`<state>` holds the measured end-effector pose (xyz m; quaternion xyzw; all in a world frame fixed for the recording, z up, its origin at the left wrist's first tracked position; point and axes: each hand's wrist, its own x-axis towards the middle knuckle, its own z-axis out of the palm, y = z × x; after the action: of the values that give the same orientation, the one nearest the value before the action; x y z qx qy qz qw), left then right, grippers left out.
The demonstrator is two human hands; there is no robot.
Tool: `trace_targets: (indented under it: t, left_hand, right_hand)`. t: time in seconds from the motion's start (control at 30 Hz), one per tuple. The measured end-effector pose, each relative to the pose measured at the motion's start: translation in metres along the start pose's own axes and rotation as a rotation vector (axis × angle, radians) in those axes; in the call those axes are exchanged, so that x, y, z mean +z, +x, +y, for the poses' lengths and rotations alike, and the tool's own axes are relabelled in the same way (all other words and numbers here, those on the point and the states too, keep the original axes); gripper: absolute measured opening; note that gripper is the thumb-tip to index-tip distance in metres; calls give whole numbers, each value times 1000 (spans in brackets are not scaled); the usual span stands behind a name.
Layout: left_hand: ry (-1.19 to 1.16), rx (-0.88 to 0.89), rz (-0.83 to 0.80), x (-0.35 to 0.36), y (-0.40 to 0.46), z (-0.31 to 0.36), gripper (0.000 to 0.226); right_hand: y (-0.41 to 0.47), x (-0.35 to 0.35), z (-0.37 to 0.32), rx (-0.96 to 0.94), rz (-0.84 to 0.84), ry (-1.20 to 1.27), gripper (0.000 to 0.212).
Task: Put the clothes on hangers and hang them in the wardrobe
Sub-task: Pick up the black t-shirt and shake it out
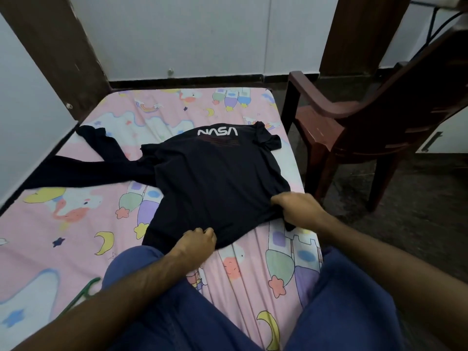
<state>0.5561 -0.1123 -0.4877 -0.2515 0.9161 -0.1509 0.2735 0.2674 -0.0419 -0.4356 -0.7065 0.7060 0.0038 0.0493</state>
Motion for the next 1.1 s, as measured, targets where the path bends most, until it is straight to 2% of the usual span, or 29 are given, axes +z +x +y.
trace_targets:
  t: [0.07, 0.2, 0.23, 0.3, 0.37, 0.4, 0.47, 0.53, 0.57, 0.6, 0.67, 0.73, 0.8, 0.87, 0.97, 1.1]
  left_hand:
    - [-73, -4, 50, 1, -4, -18, 50]
    - [-373, -133, 122, -15, -21, -64, 24]
    - [-458, -195, 160, -21, -25, -78, 23]
    - [-580, -235, 244, -43, -37, -106, 37]
    - [-760, -96, 211, -73, -56, -130, 44]
    - [-883, 6, 118, -92, -70, -133, 39]
    - [-1054, 153, -162, -118, -95, -123, 28]
    - [-1036, 244, -425, -125, -110, -103, 30]
    - [-1001, 273, -537, -121, -110, -93, 35]
    - [-1002, 279, -622, -115, -107, -84, 40]
    - [-1091, 242, -655, -99, -92, -74, 41]
    - [-1114, 158, -450, -86, -69, -74, 37]
    - [-914, 132, -160, -78, -46, -77, 35]
    - [-630, 119, 28, -69, -24, -79, 36]
    - [-408, 45, 114, -58, 5, -85, 39]
    - [-347, -80, 210, -55, 50, -118, 42]
  right_hand:
    - [5, -24, 5, 62, 36, 37, 41]
    - [5, -57, 9, 19, 32, -79, 40]
    - [4, -63, 12, 1, 25, -94, 44]
    - [0, -78, 19, -46, -54, -60, 55]
    - [-8, -97, 20, -123, -244, 141, 62]
    - [-14, -105, 17, -134, -398, 284, 59]
    - [-27, -115, 5, -85, -829, 530, 48]
    - [-38, -109, -5, -83, -1187, 663, 50]
    - [-41, -100, -10, -109, -1273, 716, 51]
    - [-42, -87, -13, -118, -1287, 762, 51]
    - [-35, -61, -23, -57, -1153, 799, 48]
    - [-21, -38, -31, -3, -940, 731, 41]
    - [-9, -23, -38, -56, -771, 531, 35]
    - [3, -14, -38, -107, -618, 327, 34]
    - [27, -9, -22, -68, -413, 267, 27]
    - [70, -15, 24, 83, -105, 346, 28]
